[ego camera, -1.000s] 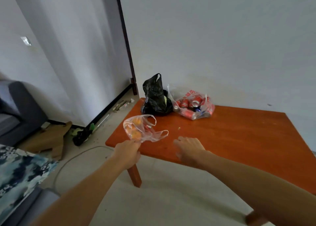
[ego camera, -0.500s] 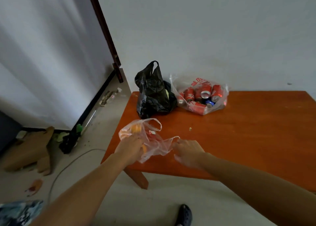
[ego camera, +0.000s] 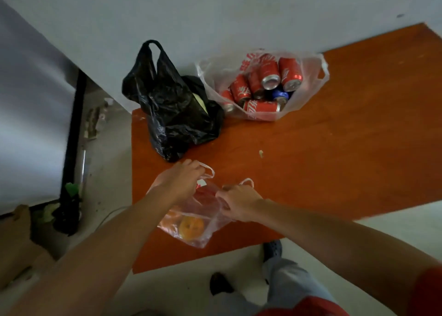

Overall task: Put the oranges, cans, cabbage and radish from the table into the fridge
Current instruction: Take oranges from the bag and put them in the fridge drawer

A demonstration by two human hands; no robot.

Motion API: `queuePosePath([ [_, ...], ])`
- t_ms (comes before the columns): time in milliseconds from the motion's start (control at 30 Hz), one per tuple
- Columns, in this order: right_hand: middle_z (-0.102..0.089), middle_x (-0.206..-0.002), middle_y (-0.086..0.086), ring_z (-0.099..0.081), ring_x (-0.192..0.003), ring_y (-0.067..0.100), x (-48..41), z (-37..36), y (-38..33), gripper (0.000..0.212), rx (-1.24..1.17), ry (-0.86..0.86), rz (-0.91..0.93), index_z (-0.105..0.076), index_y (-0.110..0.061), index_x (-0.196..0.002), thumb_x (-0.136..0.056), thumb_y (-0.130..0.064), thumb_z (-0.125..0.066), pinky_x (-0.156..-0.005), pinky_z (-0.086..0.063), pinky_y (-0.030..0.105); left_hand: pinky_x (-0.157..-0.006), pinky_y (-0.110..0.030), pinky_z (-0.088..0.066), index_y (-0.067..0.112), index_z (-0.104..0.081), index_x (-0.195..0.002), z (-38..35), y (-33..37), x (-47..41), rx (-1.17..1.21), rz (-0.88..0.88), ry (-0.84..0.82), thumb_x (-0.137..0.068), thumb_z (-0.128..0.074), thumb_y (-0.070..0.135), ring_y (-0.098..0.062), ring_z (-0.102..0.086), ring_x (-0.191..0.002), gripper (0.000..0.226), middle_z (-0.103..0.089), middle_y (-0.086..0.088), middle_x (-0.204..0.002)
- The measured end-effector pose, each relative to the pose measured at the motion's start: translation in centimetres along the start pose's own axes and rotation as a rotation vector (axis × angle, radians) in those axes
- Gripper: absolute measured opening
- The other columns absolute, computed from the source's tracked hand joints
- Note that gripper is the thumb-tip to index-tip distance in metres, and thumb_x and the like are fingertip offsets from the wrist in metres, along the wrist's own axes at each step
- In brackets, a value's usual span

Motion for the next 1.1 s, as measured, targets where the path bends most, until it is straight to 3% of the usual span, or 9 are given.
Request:
queuePosePath([
  [167,-0.037,-0.15,0.002,-0.049,-0.127,0.025,-3.1,-3.7,-1.0,0.084,0.022,-0.007,-0.064,-0.037,-0.023,-0.142,-0.078,-0.076,-0.046,-0.103,-0.032,0.061,-0.113,-0.042,-0.022,0.03,-0.04,-0.14,-4.6,-1.7,-2.3,-0.108,-0.164,-0.177,-0.09,-0.052,0.023,-0.025,-0.014,-0.144,0.052,-0.023,0.002,-0.155],
  [333,-0.036,-0.152,-0.002,-0.031,-0.139,0.023,-4.4,-7.7,-3.6,0.112,0.01,0.016,-0.128,-0.026,-0.032,-0.145,-0.053,-0.09,-0.05,-0.112,-0.017,0.056,-0.108,-0.041,-0.03,0.026,-0.033,-0.144,-8.1,-3.4,-2.3,-0.215,-0.328,-0.249,-0.088,-0.058,0.038,-0.023,-0.03,-0.135,0.062,-0.034,-0.002,-0.148],
  [500,-0.04,-0.148,-0.003,-0.035,-0.136,0.025,-3.2,-9.2,-4.3,0.096,-0.014,0.08,-0.344,-0.028,-0.037,-0.145,-0.064,-0.081,-0.056,-0.112,-0.024,0.053,-0.109,-0.04,-0.029,0.025,-0.045,-0.136,-9.8,-3.4,-0.8,-0.144,-0.484,-0.209,-0.088,-0.056,0.045,-0.023,-0.023,-0.14,0.053,-0.034,-0.003,-0.148],
  [633,-0.043,-0.146,-0.008,-0.032,-0.14,0.017,-1.4,-8.2,-5.4,0.077,-0.064,0.177,-0.403,-0.031,-0.046,-0.142,-0.079,-0.085,-0.015,-0.114,-0.002,0.06,-0.106,-0.039,-0.035,0.023,-0.065,-0.103,-9.3,-2.5,0.1,-0.092,-0.593,-0.13,-0.088,-0.056,0.048,-0.02,-0.039,-0.127,0.03,-0.047,0.0,-0.133],
  [700,-0.057,-0.133,-0.006,-0.047,-0.128,0.014,-0.7,-7.7,-6.2,0.07,-0.242,0.243,-0.465,-0.052,-0.039,-0.13,-0.087,-0.076,-0.011,-0.113,-0.022,0.056,-0.093,-0.038,-0.048,0.02,-0.066,-0.088,-9.2,-2.8,0.3,-0.051,-0.59,-0.127,-0.087,-0.058,0.048,-0.018,-0.055,-0.109,0.03,-0.053,-0.002,-0.128],
  [767,-0.068,-0.104,0.003,-0.063,-0.094,0.018,0.2,-7.2,-6.1,0.056,-0.437,0.366,-0.613,-0.068,-0.02,-0.106,-0.096,-0.058,-0.027,-0.089,-0.05,0.045,-0.072,-0.033,-0.054,0.021,-0.062,-0.069,-9.2,-3.5,0.2,-0.021,-0.537,-0.138,-0.087,-0.06,0.046,-0.013,-0.061,-0.081,0.031,-0.063,-0.001,-0.111],
  [867,-0.066,-0.087,0.006,-0.063,-0.075,0.022,0.5,-7.3,-6.2,0.032,-0.427,0.379,-0.773,-0.066,-0.012,-0.095,-0.092,-0.041,-0.052,-0.069,-0.056,0.039,-0.062,-0.032,-0.052,0.025,-0.053,-0.055,-9.7,-4.2,-0.1,-0.015,-0.511,-0.231,-0.081,-0.066,0.049,-0.013,-0.06,-0.07,0.038,-0.064,0.003,-0.086],
  [967,-0.059,-0.119,0.005,-0.061,-0.098,0.024,-0.1,-8.4,-6.8,0.058,-0.383,0.345,-0.763,-0.045,-0.021,-0.124,-0.079,-0.054,-0.062,-0.081,-0.054,0.042,-0.071,-0.034,-0.053,0.029,-0.062,-0.078,-10.1,-4.0,0.3,-0.051,-0.639,-0.295,-0.069,-0.067,0.063,-0.013,-0.059,-0.085,0.036,-0.062,0.007,-0.089],
  [1100,-0.047,-0.138,0.004,-0.052,-0.119,0.03,-0.9,-10.8,-6.6,0.084,-0.332,0.294,-0.811,-0.03,-0.028,-0.132,-0.066,-0.067,-0.066,-0.093,-0.046,0.051,-0.091,-0.032,-0.04,0.035,-0.047,-0.129,-10.2,-2.4,2.7,-0.166,-0.768,-0.287,-0.077,-0.066,0.049,-0.014,-0.053,-0.11,0.057,-0.056,0.014,-0.122],
])
Point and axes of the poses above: each hand's wrist, its own x-axis away from the middle knuckle, its own z-axis out of the back of the hand, y = z × x, the point moved 9 cm from there along -x, towards the middle knuckle
